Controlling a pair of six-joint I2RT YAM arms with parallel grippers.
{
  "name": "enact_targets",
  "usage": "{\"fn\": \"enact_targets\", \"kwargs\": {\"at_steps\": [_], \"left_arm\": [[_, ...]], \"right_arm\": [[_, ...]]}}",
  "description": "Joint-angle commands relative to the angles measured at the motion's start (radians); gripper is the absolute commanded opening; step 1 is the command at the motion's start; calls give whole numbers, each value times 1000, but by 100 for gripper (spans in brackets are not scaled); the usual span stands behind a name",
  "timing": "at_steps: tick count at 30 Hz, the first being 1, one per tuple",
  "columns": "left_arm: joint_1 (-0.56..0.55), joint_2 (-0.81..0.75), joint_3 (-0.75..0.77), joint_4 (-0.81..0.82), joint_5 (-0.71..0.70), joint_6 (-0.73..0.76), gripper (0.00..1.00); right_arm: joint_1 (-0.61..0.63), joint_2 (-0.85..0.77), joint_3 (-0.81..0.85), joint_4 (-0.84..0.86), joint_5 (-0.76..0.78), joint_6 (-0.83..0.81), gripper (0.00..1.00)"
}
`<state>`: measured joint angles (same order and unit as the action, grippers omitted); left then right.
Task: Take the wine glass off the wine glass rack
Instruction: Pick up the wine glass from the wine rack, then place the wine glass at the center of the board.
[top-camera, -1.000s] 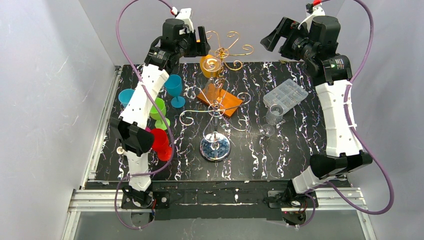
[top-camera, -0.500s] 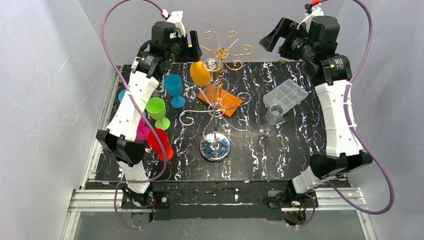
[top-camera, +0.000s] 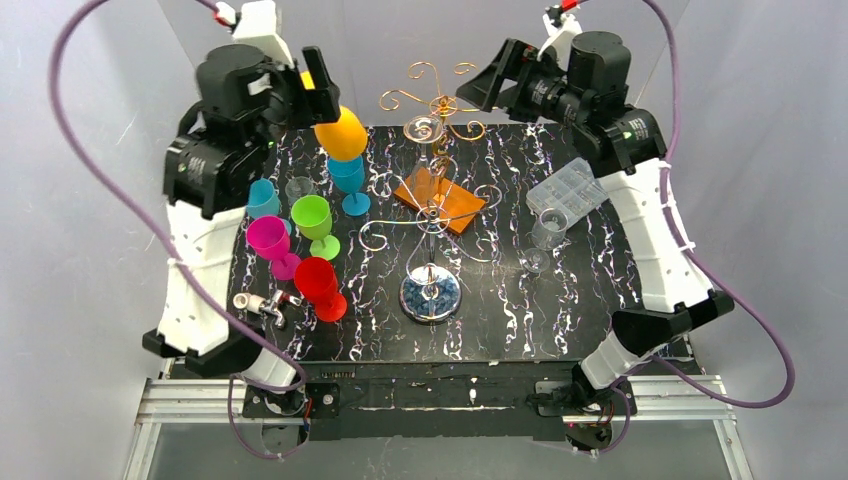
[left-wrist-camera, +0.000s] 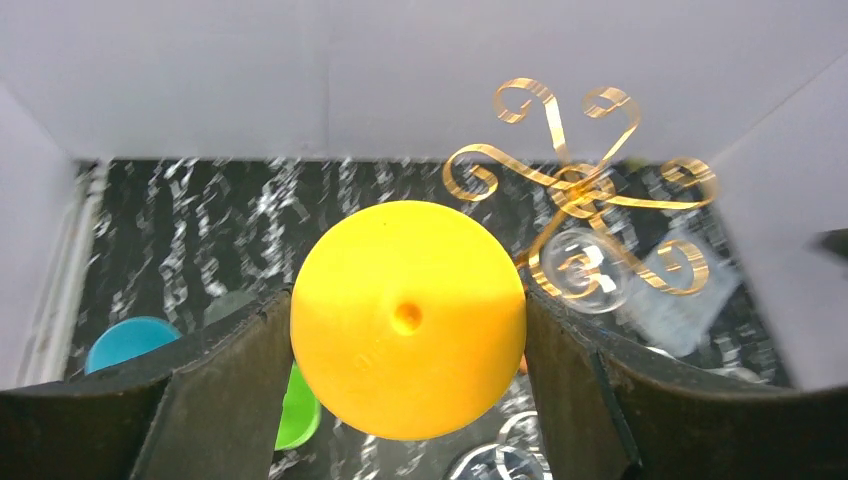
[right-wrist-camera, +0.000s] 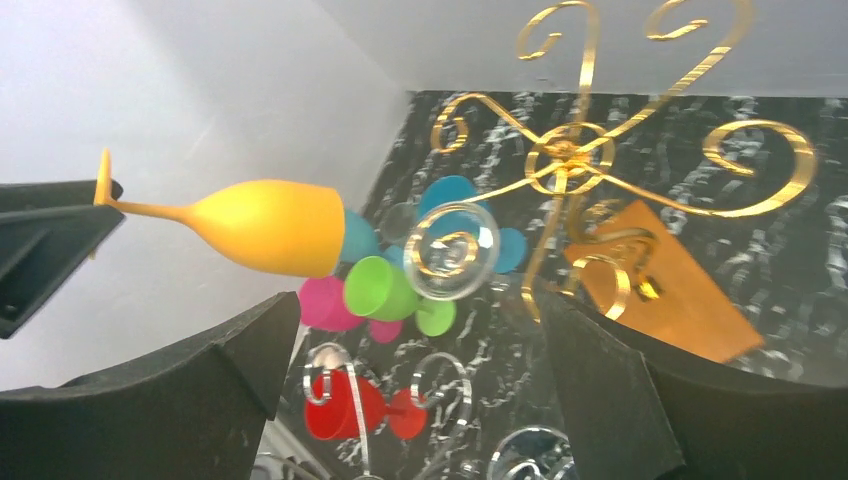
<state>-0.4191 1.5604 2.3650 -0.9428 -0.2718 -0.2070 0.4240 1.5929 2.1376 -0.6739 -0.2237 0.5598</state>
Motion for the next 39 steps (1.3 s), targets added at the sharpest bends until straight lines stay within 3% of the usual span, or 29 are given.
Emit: {"fn": "enact_targets", "kwargs": {"at_steps": [1,10,20,31,39], "left_arm": [[-3,-92,52,129,97,-111,51],[16,-56,68,269,326,-328,50],[177,-26,-66,516,643,-661,48],[210,11,-148,692,813,-840,47],[210,28,-232,798,871,-918,46]], "right_arm": [[57,11,9,184,-76,94,100],[61,-35,-131,434,-193,219,100],[-16,-117,-328,749,-313,427,100],[-27,-104,-343,861,-347,523,100],[-27,-96,-362,934,-373,590,82]]}}
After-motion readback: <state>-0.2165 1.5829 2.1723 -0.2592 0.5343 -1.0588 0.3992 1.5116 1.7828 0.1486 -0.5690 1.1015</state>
